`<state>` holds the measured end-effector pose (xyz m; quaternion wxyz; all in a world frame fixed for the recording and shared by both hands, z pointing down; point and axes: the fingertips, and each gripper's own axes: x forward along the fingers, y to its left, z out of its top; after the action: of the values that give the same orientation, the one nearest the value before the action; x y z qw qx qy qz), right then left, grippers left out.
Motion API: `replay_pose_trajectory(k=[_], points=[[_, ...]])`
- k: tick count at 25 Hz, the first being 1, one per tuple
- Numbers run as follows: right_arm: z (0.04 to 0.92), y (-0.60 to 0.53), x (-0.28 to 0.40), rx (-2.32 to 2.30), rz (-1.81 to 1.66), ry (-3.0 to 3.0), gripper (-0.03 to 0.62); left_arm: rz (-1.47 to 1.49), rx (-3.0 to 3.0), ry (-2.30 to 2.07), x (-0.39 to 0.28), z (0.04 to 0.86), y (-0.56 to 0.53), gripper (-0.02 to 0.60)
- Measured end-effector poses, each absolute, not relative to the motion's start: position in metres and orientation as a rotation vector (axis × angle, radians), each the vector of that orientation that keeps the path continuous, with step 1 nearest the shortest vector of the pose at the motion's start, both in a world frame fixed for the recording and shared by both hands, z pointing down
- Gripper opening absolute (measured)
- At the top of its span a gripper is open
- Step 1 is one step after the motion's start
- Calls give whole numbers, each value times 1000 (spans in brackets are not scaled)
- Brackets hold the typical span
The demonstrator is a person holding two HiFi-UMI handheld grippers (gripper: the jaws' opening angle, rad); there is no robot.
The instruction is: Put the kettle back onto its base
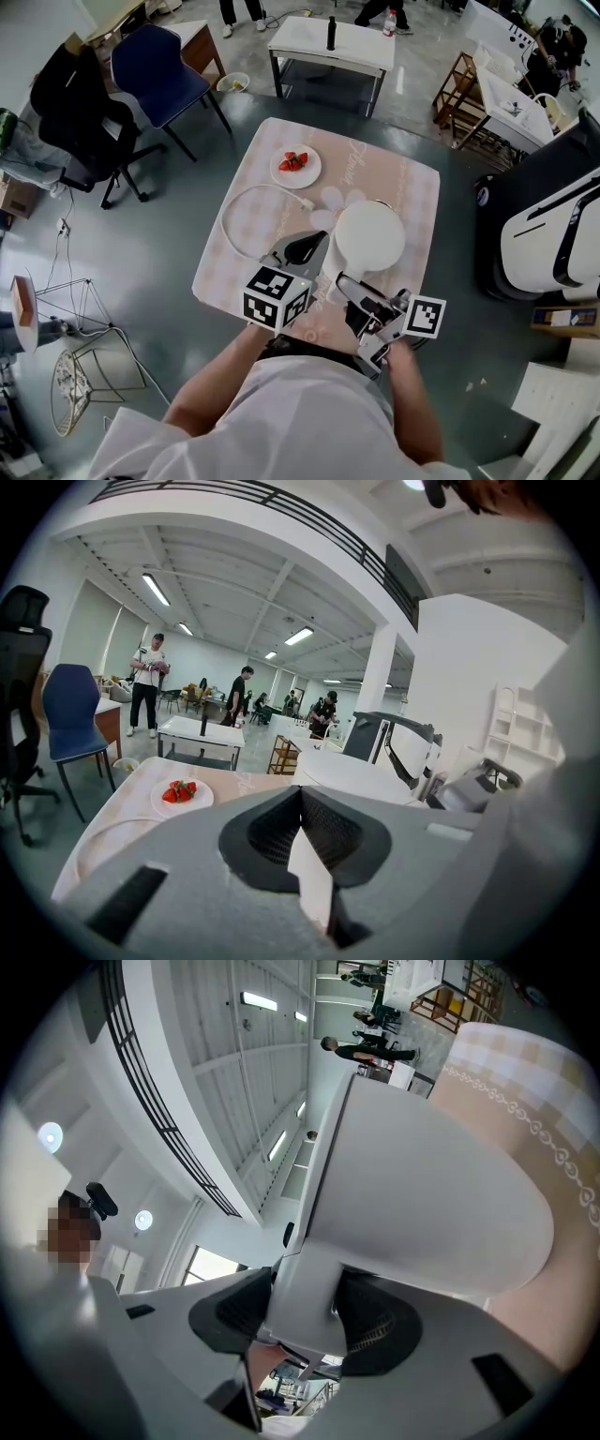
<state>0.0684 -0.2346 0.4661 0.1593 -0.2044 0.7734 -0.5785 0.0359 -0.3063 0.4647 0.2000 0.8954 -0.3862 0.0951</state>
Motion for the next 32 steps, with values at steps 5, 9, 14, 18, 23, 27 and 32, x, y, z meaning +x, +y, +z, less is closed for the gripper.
replay_pose_trajectory(k=[5,9,14,18,23,27,32], points=[[469,-229,63,-579,-1652,2236,199,271,2501,-1078,32,466,-306,5],[473,-226,63,-579,-1656,2248,199,273,2501,-1077,31,467,-307,5],[476,-222,60,-574,-1643,2272,199,275,2510,-1064,29,466,-306,5],[480,-220,61,-568,-1646,2260,199,280,2519,-1047,29,467,-306,5],[482,-219,64,-534,-1673,2183,201,278,2539,-1017,31,465,-305,5],[483,-216,75,-562,-1664,2153,199,279,2548,-999,34,465,-304,6],[478,-213,88,-631,-1625,2161,199,272,2560,-978,39,463,-303,6]])
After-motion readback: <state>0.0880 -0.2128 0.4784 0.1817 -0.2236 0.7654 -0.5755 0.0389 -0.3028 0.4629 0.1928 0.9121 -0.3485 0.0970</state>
